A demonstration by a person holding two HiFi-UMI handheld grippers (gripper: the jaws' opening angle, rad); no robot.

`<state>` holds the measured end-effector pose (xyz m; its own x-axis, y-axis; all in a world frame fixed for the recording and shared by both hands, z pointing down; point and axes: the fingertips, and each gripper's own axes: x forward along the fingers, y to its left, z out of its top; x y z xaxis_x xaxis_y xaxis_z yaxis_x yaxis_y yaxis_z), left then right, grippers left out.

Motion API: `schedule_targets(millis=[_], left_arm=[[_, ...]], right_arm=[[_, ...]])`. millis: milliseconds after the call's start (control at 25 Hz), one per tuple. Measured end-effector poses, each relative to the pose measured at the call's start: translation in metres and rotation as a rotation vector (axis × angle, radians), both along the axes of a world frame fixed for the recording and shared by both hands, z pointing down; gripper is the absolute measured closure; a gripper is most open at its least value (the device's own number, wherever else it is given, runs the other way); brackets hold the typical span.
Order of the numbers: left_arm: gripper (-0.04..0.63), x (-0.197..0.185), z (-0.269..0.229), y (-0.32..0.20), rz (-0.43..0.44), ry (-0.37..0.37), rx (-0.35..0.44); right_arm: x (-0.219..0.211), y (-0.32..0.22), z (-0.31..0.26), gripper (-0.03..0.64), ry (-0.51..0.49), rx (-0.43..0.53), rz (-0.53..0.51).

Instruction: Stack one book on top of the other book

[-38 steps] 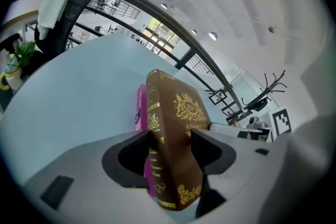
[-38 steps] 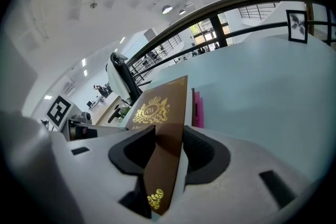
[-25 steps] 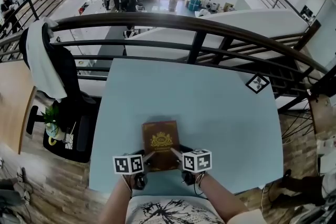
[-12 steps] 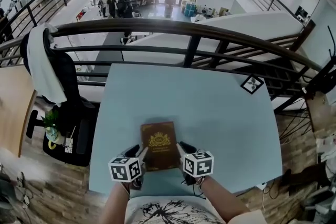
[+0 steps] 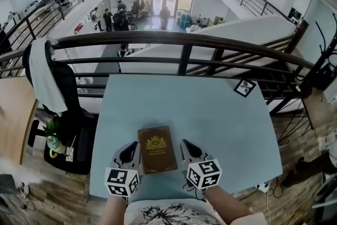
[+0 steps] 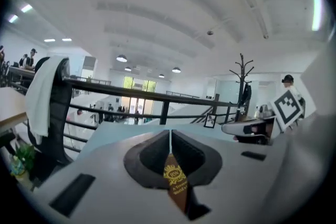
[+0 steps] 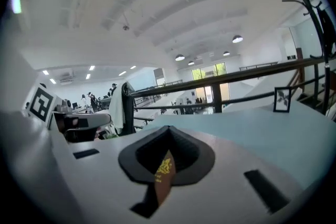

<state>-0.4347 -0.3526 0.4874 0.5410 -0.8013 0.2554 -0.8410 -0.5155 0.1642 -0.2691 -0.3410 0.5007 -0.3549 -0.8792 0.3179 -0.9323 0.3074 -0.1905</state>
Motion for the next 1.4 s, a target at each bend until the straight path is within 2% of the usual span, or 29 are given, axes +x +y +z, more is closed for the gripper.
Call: schedule_targets(millis=[160,280,440,760,1160,1400], left_arm=[[0.578,0.009,-0.061,0.013,0.037,-0.018,0.160],[0.578,0.009,-0.096,0.021,0.036,-0.033,0.260],[0.578,0.014,-0.125,0.027,0.039,-0.028,0.324],[0.578,0.020,-0.130,0.034,0.055,-0.001,0.327],[0.578,0.027,-0.124,0.038,0.063,-0.001,0.282],[0.578,0.028,-0.116,0.036,0.070,-0.007,0.278]], right_arm=[[0.001,0.009,-0.054,0.624,0.068,0.198,-0.028],[0.000,0.015,-0.088,0.624,0.130,0.305,-0.040],[0.002,0.023,-0.115,0.624,0.162,0.390,-0.040],[0.003,0.031,-0.117,0.626,0.132,0.382,-0.059],[0.006,0.035,-0.118,0.624,0.165,0.391,-0.053],[0.007,0.034,-0.113,0.624,0.146,0.383,-0.046]])
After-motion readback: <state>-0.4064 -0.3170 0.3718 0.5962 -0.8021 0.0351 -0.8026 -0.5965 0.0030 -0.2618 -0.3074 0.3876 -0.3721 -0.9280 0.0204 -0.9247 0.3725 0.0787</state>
